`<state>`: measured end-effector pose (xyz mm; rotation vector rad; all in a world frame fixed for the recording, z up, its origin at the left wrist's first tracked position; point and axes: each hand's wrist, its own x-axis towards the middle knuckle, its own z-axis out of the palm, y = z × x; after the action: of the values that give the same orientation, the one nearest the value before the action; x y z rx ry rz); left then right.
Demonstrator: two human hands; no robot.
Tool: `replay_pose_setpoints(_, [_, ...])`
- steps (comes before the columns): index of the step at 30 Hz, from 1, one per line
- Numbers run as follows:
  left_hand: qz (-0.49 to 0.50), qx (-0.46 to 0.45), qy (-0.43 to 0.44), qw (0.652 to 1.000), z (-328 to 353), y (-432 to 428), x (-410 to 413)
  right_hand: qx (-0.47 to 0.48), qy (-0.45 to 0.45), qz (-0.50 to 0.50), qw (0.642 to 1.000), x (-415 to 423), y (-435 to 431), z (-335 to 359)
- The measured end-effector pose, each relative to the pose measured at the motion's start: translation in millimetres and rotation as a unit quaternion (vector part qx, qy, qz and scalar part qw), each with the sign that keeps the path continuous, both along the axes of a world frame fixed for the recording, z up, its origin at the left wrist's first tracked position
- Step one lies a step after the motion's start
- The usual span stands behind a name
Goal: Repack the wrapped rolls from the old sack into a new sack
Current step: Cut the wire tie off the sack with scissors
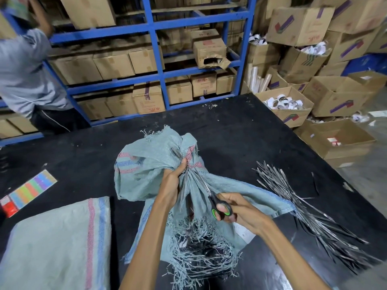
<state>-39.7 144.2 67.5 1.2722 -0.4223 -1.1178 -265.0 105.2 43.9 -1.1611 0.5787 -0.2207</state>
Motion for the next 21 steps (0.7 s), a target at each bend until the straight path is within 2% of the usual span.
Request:
replay_pose_setpoints(12, [0.003,-0.008,0.017,1.0,1,-3,-2,-0.022,0.011,-0.002,1.0,-1,1,-9])
replay_pose_setpoints(21, [-0.008,-0.009,0.005,1.0,1,-3,-5,-0.01,-0.035,0.002,0.999,9,4,-7])
